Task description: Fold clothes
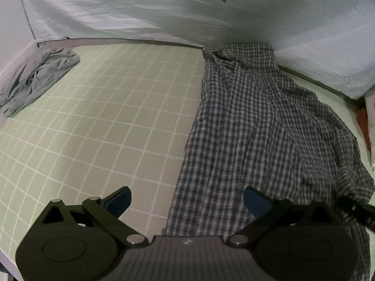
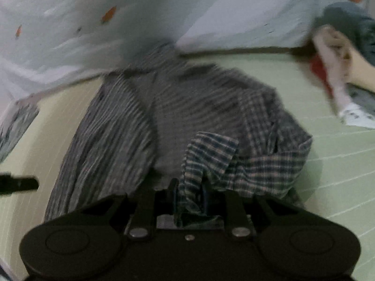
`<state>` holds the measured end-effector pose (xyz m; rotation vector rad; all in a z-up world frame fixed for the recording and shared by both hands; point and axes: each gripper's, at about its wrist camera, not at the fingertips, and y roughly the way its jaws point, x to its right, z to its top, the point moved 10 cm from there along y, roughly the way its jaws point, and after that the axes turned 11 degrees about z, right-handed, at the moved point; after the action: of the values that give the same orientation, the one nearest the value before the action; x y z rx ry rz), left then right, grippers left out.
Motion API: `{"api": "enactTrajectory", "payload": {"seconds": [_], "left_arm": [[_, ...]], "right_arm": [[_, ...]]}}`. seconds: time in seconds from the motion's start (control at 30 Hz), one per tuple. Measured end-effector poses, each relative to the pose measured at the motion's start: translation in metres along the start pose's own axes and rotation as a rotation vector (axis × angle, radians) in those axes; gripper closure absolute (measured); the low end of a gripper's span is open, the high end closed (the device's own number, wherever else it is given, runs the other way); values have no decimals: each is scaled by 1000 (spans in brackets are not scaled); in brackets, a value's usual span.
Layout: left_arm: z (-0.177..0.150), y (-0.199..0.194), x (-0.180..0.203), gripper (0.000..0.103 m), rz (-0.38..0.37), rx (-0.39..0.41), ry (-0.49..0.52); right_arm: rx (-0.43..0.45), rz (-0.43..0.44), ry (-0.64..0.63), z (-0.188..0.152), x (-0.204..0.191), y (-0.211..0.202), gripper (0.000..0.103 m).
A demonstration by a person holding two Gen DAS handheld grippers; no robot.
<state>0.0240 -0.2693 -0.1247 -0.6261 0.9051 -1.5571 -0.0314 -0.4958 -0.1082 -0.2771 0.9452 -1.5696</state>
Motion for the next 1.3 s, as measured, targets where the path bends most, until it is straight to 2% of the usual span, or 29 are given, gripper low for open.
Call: {"api": "enactTrajectory", "payload": {"seconds": [0.03,0.13,0.2,0.3,0.4,0.53,0.67,0.93,0.97,1.03,1.07,1.13,1.23,1.3], "left_arm": [[-2,0,-1,2,1,-1,-5],[-7,-2,3,2,-3,-12,-24],[-9,-6,13,2,-9,-9,-21],[-10,-12,31,2,-22,1,-13],[-13,-17,64,2,-51,5,8],[-25,-22,117,2,-93,10,65],[-36,-21,170,2,-117,7,139],[-47,-8,245,5,-219,-44,212],[-49,-5,250,8,-221,-52,220],[-51,1,255,29,-225,-74,233],[-52,3,256,35,-226,-90,233],[-50,5,254,71,-234,-112,215],[-36,-4,250,85,-262,-79,193],[-20,-15,244,88,-282,-24,183]], "right_arm": [[-10,6,1,-3,-2,1,76],[-4,13,28,-7,3,-9,61],[24,7,55,-6,14,-23,42],[73,-31,65,-2,39,-49,26],[102,-83,72,-2,70,-69,25],[72,-161,103,-11,121,-80,24],[31,-228,155,-25,169,-90,18],[-20,-273,244,-47,226,-91,18],[-21,-273,252,-47,228,-89,18],[-23,-273,264,-47,233,-87,18],[-20,-271,266,-46,234,-87,18],[-14,-266,267,-44,234,-86,18],[-14,-264,266,-43,231,-82,18],[-16,-262,265,-42,227,-78,18]]}}
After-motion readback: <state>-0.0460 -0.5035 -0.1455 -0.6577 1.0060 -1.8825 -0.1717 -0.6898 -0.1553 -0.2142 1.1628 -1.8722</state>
